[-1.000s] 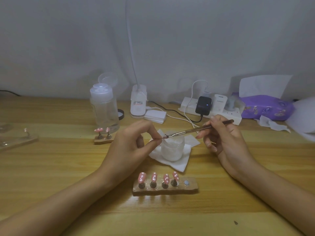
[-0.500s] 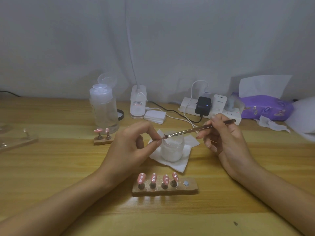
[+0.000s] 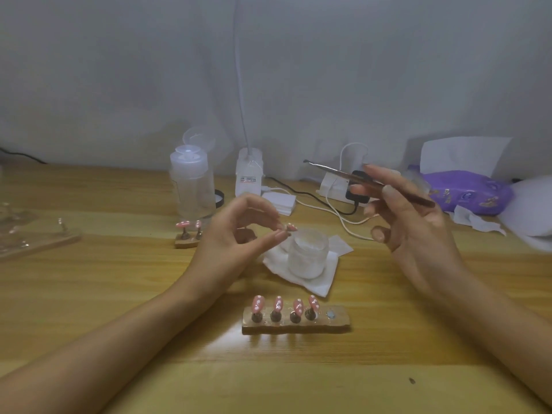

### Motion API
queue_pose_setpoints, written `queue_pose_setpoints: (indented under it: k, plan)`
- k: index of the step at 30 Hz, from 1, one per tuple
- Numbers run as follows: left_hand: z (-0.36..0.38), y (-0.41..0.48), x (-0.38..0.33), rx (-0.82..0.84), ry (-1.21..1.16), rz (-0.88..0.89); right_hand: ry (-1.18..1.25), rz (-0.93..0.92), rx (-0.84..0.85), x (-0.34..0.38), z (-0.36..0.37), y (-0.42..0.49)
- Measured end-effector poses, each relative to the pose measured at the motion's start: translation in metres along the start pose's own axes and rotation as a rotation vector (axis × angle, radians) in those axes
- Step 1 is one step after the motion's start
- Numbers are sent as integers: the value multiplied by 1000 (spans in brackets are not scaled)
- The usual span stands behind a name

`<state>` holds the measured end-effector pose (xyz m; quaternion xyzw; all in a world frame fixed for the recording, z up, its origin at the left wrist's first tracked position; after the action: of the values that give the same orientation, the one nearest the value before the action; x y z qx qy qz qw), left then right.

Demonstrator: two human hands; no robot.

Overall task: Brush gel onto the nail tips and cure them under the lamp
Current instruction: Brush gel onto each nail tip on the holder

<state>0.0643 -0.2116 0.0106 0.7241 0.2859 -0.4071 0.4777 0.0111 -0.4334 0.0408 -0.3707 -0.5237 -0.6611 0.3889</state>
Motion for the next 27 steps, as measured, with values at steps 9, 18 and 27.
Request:
queue_pose_setpoints:
  k: [9,18,27]
  plan:
    - [7,0,-1,140,-331,-56,-681,-131,324,11,63,-8]
    - [5,0,-2,192,-400,-43,-604,-140,278,8,87,-11]
    - [12,-4,-3,216,-353,-96,-512,-52,149,11,62,-29]
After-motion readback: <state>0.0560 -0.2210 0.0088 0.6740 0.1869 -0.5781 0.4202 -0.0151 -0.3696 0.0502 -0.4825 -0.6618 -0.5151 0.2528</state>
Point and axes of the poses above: each hand's wrist, its own y-axis towards the middle knuckle, its own z-axis out of the palm, x = y × z, the point moved 7 cm from there along y, towards the middle knuckle, and after that the axes turned 2 degrees about y, right-handed, at the moved point
